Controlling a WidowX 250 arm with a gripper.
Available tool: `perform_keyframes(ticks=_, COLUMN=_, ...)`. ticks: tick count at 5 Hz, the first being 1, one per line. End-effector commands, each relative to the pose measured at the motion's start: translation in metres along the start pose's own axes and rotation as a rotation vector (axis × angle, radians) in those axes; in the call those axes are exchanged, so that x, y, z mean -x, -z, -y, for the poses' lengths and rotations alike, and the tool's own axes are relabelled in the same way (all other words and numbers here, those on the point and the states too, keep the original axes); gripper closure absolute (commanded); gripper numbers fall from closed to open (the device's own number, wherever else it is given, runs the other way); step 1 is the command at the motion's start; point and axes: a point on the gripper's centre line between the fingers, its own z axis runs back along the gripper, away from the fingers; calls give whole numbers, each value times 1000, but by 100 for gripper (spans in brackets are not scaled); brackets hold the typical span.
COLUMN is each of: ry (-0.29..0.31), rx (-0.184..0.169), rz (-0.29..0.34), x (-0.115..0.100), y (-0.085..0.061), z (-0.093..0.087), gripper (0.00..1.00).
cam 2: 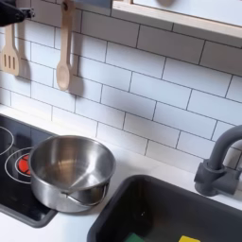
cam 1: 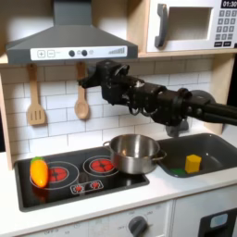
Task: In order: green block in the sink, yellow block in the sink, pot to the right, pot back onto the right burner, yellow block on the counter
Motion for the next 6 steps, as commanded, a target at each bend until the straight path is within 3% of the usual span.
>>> perform_keyframes(ticks=1, ry=-18, rx=13, rz=12, x=-2, y=6, z=8, gripper=100)
perform_keyframes(ticks=4, ry=-36, rx=0, rz=69, x=-21, y=27, z=1, gripper=100)
perform_keyframes(ticks=6, ry=-46, rx=-2, rz=59, x=-17, y=32, z=1, gripper=100)
